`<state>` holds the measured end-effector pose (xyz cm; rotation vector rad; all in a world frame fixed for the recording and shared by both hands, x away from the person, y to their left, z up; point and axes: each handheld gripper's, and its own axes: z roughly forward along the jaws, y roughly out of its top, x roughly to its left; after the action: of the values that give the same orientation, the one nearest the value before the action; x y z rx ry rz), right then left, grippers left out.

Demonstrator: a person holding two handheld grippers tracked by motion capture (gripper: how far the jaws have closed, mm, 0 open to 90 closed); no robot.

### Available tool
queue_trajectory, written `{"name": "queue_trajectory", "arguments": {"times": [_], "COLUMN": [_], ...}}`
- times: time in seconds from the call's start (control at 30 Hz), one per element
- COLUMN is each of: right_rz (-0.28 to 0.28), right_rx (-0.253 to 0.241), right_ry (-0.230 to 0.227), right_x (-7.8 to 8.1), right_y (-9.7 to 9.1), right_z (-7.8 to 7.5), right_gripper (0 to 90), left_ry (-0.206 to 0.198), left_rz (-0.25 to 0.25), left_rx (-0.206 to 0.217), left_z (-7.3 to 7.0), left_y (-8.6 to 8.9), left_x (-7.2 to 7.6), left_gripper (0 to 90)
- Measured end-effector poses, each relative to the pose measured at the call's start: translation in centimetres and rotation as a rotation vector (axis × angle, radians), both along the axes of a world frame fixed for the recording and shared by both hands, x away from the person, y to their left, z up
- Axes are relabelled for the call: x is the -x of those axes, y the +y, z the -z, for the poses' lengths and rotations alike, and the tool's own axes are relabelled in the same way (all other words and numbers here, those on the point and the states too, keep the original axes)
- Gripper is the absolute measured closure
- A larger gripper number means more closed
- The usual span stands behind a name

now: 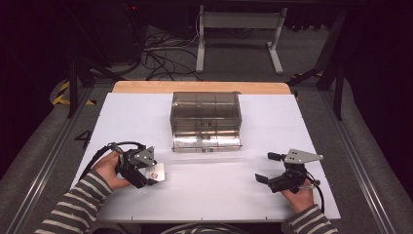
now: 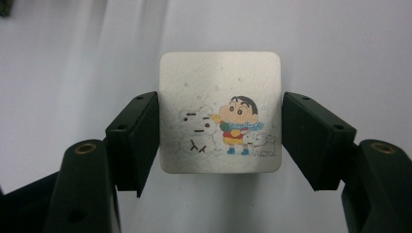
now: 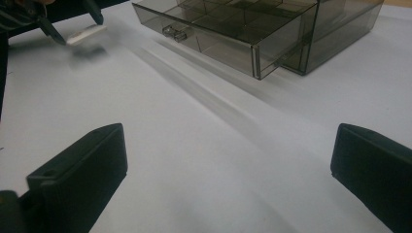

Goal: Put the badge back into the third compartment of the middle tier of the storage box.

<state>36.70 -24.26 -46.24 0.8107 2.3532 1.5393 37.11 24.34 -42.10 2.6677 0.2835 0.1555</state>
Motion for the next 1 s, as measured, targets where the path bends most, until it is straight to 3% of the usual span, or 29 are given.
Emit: {"name": "queue_trajectory", "arguments": {"times": [0.73,1.0], "right_rz": [0.000,-0.016], "right_rx": [0.014,0.044], "right_ry": [0.002,0.012], "right_x": [0.0,0.1], "right_y": [0.2,0.6], "right_z": [0.1,0.2], "right_gripper": [0.6,2.0], "left_ry": [-0.090,-0.089], "left_rz": [-0.017,-0.027], "left_rx": [0.126,0.155], "left_z": [-4.1,-5.2], "left_y": [-2.4,-3.2], "left_x": [-1.2,-2.0], "left_gripper": [33.5,33.5]}}
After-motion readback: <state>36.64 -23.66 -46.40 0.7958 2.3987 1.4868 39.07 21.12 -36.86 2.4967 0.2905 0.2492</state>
